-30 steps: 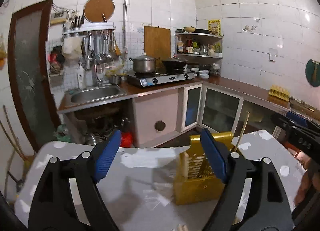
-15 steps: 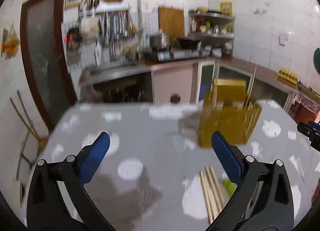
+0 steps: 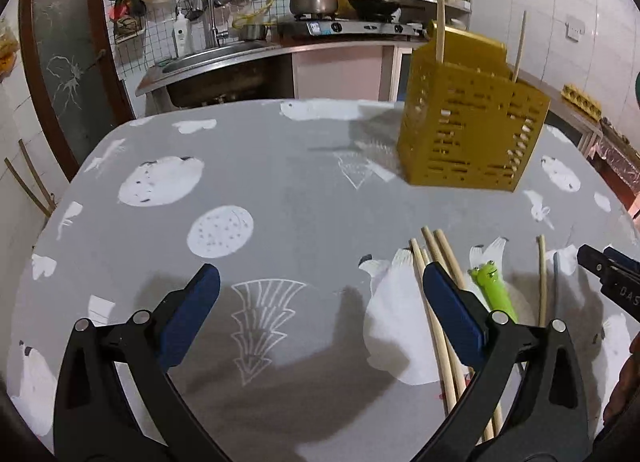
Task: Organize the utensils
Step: 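Move both open grippers back down to the remaining utensils, then grasp the blue spoon with the right gripper while the left gripper grasps a chopstick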
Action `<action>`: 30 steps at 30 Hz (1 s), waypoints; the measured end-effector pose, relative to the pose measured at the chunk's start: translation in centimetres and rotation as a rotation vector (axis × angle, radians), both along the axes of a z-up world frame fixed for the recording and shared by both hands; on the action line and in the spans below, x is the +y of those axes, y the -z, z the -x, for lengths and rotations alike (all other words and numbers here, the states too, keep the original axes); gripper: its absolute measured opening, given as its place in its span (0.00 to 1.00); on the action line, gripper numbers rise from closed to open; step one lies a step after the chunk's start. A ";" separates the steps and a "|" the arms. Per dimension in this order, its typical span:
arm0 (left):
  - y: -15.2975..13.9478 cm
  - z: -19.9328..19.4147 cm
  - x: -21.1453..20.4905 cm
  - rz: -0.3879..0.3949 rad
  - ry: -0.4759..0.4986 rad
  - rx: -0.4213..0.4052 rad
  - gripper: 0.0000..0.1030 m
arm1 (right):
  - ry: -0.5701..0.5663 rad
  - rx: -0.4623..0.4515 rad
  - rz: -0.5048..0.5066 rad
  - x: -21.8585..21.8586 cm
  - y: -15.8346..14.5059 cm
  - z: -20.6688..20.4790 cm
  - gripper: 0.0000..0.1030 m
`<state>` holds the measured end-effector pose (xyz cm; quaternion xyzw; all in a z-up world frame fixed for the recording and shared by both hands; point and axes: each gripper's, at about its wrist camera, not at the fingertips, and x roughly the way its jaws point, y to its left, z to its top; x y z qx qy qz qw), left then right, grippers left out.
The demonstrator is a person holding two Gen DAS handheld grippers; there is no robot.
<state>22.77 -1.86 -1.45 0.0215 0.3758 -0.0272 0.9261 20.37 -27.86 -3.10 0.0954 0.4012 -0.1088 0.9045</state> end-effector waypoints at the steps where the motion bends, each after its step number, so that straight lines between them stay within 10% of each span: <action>1: 0.4 -0.2 -0.1 0.004 0.001 0.010 0.95 | 0.002 0.009 -0.008 0.0 0.4 -0.3 0.57; 16: 2.1 -2.8 -1.7 0.017 -0.002 0.071 0.94 | 0.014 0.112 -0.032 1.8 2.6 -4.0 0.15; 30: 3.4 -3.4 -2.6 0.046 0.047 0.115 0.78 | -0.069 0.112 0.006 -1.0 2.2 -2.5 0.10</action>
